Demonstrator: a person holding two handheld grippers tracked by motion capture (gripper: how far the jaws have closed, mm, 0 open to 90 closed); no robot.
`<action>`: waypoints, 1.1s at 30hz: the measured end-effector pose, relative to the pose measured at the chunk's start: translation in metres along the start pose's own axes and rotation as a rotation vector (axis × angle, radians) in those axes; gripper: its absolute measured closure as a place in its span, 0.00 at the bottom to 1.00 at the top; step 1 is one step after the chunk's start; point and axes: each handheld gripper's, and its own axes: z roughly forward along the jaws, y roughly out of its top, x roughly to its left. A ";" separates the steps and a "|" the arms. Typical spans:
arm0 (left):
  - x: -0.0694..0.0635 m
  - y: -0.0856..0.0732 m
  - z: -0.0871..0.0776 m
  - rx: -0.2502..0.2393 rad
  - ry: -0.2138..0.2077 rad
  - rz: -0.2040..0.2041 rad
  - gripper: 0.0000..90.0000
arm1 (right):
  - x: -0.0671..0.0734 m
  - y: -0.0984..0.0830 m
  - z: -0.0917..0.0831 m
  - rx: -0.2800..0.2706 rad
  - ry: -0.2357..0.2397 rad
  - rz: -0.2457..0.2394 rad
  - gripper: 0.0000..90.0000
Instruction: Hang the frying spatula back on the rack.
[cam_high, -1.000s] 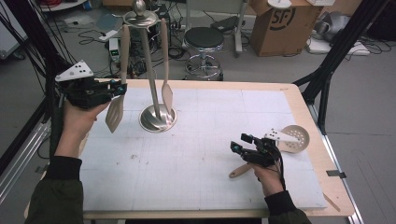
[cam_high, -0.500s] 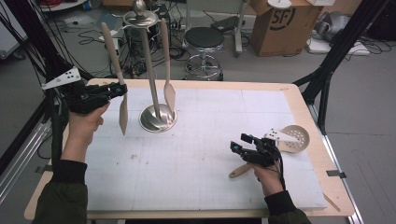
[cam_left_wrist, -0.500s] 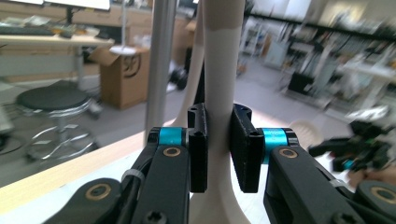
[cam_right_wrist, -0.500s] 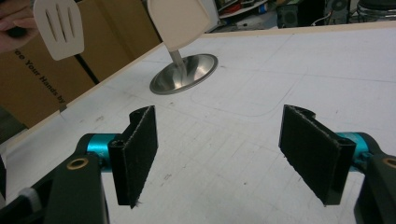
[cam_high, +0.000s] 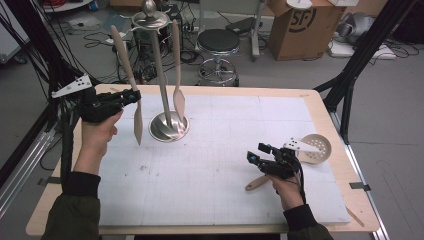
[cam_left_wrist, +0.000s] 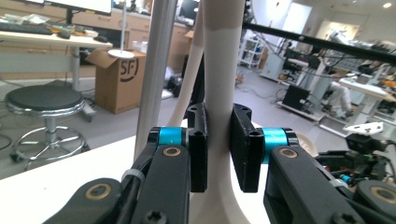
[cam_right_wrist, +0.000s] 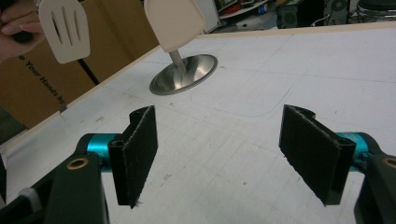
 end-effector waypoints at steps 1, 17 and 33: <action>0.000 0.000 0.001 0.004 0.003 0.005 0.87 | 0.000 0.000 0.000 -0.002 0.000 -0.001 0.31; -0.015 0.011 0.008 0.078 0.161 0.100 0.87 | 0.000 0.000 0.001 -0.002 -0.002 -0.001 0.31; -0.023 0.019 0.016 0.162 0.310 0.140 0.87 | 0.000 0.000 0.001 0.000 -0.005 0.004 0.31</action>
